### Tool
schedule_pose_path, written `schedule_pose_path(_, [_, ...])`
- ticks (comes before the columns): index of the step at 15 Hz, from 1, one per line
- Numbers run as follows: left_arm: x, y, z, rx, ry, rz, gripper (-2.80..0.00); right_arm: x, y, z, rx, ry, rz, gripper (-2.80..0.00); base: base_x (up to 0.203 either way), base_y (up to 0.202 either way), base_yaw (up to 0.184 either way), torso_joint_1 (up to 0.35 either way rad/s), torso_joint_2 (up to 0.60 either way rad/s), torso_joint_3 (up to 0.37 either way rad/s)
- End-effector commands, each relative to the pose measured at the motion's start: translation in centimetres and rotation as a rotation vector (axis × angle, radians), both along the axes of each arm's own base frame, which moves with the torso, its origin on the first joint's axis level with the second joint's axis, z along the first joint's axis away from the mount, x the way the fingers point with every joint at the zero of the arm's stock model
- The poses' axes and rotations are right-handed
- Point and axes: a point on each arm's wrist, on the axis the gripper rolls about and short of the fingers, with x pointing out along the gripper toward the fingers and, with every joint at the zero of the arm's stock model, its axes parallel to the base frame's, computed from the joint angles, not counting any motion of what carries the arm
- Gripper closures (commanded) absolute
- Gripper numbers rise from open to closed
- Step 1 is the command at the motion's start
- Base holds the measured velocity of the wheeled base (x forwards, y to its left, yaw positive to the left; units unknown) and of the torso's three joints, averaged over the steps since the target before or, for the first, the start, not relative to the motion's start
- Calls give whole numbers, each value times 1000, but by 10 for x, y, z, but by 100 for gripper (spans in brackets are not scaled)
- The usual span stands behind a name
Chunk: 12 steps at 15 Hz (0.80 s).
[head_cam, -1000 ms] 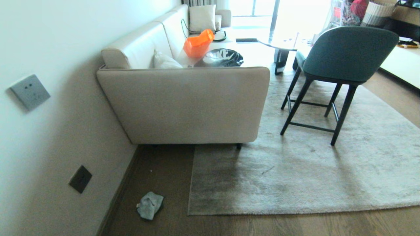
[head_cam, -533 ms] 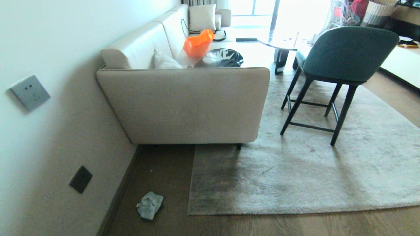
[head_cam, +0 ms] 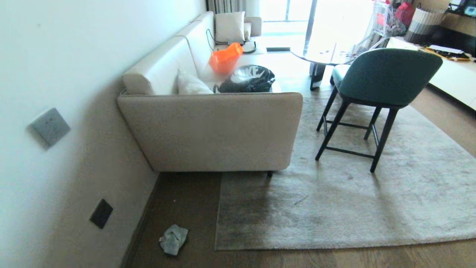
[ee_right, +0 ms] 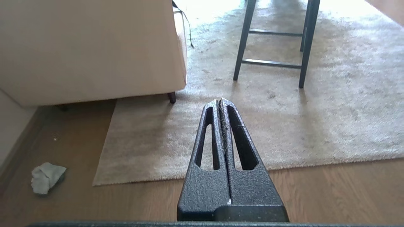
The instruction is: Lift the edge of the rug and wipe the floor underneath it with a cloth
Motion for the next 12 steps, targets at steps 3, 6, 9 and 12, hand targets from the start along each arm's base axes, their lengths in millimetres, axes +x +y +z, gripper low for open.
schedule_pose_path(3, [0, 0, 0, -1, 0, 0, 0, 0, 0, 0, 1, 1, 0, 0, 0, 0, 0, 55, -456, -387])
schedule_pose_path(6, [0, 0, 0, -1, 0, -2, 0, 0, 0, 0, 1, 1, 0, 0, 0, 0, 0, 112, -473, -375])
schedule_pose_path(9, [0, 0, 0, -1, 0, 0, 0, 0, 0, 0, 1, 1, 0, 0, 0, 0, 0, 125, -486, -363])
schedule_pose_path(12, [0, 0, 0, -1, 0, 0, 0, 0, 0, 0, 1, 1, 0, 0, 0, 0, 0, 157, -512, -360])
